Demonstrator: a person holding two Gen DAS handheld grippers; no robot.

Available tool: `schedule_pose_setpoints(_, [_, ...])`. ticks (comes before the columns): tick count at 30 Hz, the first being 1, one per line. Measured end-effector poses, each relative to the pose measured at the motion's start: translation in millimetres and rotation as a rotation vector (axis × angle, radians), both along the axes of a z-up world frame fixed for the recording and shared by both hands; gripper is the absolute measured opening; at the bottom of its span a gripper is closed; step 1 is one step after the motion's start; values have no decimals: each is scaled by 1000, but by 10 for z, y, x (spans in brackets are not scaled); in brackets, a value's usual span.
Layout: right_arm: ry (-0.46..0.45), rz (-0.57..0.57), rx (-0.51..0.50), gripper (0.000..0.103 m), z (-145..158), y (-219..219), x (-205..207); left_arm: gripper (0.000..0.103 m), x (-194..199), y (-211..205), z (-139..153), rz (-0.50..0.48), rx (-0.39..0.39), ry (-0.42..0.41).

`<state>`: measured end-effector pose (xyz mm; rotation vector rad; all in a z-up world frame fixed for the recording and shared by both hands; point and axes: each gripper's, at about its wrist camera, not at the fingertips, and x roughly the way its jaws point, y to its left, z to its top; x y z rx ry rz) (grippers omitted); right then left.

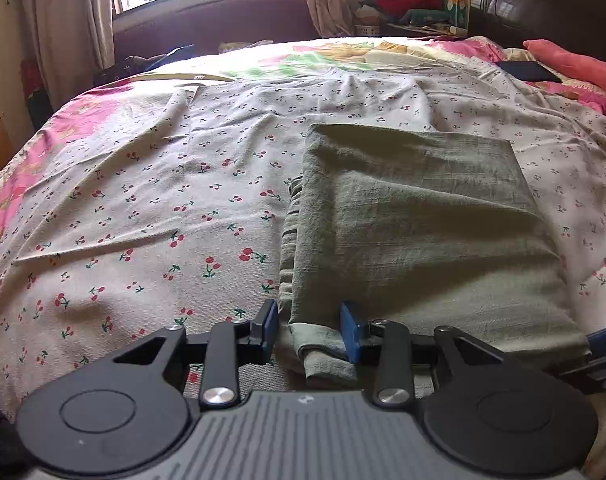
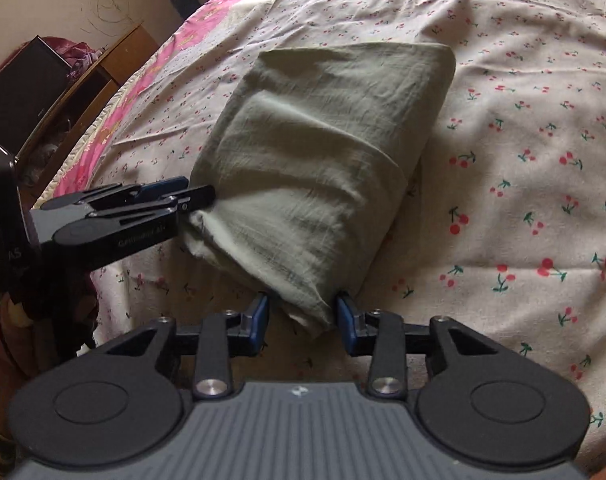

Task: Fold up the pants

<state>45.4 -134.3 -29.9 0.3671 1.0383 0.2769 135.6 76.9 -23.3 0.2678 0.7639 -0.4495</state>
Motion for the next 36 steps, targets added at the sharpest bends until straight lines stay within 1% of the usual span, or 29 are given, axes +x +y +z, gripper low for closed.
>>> schedule_pose_setpoints(1, [27, 19, 15, 37, -37, 12, -33, 50, 0, -29, 2, -5, 16, -6])
schedule_pose_setpoints(2, [60, 45, 65, 35, -69, 13, -60, 50, -21, -52, 8, -11, 34, -15])
schedule_pose_setpoints(3, [80, 63, 93, 32, -76, 12, -92, 50, -50, -71, 22, -18, 49, -25])
schedule_pose_setpoints(4, [75, 67, 86, 31, -47, -6, -130, 50, -73, -81, 47, -22, 56, -35])
schedule_pose_setpoints(5, [54, 53, 73, 32, -2, -52, -145, 50, -94, -74, 78, -26, 53, -43])
schedule_pose_setpoints(7, [7, -35, 96, 36, 104, -276, -125, 50, -115, -31, 177, -24, 24, -48])
schedule_pose_setpoints(9, [-25, -128, 138, 36, 152, -513, -44, 49, -130, 2, 276, -16, -17, -54])
schedule_pose_setpoints(11, [-51, -182, 132, 36, 164, -608, 63, 49, -166, -19, 368, -21, -77, -65])
schedule_pose_setpoints(12, [-61, -183, 134, 36, 156, -600, 95, 49, -194, -62, 379, -34, -86, -73])
schedule_pose_setpoints(13, [-58, -161, 139, 36, 115, -535, 124, 49, -223, -123, 365, -49, -76, -83])
schedule_pose_setpoints(15, [-11, -111, 100, 36, -6, -338, 91, 49, -252, -238, 263, -75, -21, -82])
schedule_pose_setpoints(16, [20, -90, 88, 35, -92, -244, 49, 49, -238, -280, 179, -86, 11, -58])
schedule_pose_setpoints(17, [55, -74, 96, 30, -191, -170, -16, 49, -216, -294, 101, -88, 37, -30])
schedule_pose_setpoints(18, [71, -57, 115, 25, -242, -112, -73, 49, -200, -293, 33, -87, 62, -10])
schedule_pose_setpoints(19, [85, -34, 132, 18, -259, -65, -118, 50, -214, -272, -4, -94, 84, -12])
schedule_pose_setpoints(20, [92, -16, 145, 17, -242, -45, -148, 50, -237, -251, 14, -99, 95, -24])
schedule_pose_setpoints(22, [74, -32, 161, 17, -137, -120, -180, 49, -288, -184, 126, -104, 84, -43])
schedule_pose_setpoints(24, [30, -71, 176, 21, -10, -270, -184, 49, -302, -122, 219, -90, 54, -51])
schedule_pose_setpoints(25, [6, -104, 184, 21, 59, -344, -171, 49, -300, -108, 264, -82, 37, -55])
schedule_pose_setpoints(27, [-10, -145, 212, 21, 72, -440, -127, 49, -306, -140, 304, -86, 6, -62])
schedule_pose_setpoints(28, [-4, -160, 224, 21, 67, -460, -115, 49, -314, -187, 306, -90, 16, -65])
schedule_pose_setpoints(30, [-12, -144, 290, 21, 116, -483, -235, 49, -336, -258, 299, -106, 24, -84])
schedule_pose_setpoints(31, [-21, -121, 298, 21, 167, -480, -311, 49, -326, -278, 280, -120, 11, -74])
schedule_pose_setpoints(33, [-54, -129, 238, 21, 281, -469, -415, 49, -272, -322, 184, -134, -10, -31])
schedule_pose_setpoints(34, [-79, -161, 192, 22, 302, -475, -416, 49, -247, -344, 136, -130, -7, -14])
schedule_pose_setpoints(36, [-133, -214, 112, 22, 288, -510, -345, 49, -238, -381, 66, -126, 14, -11])
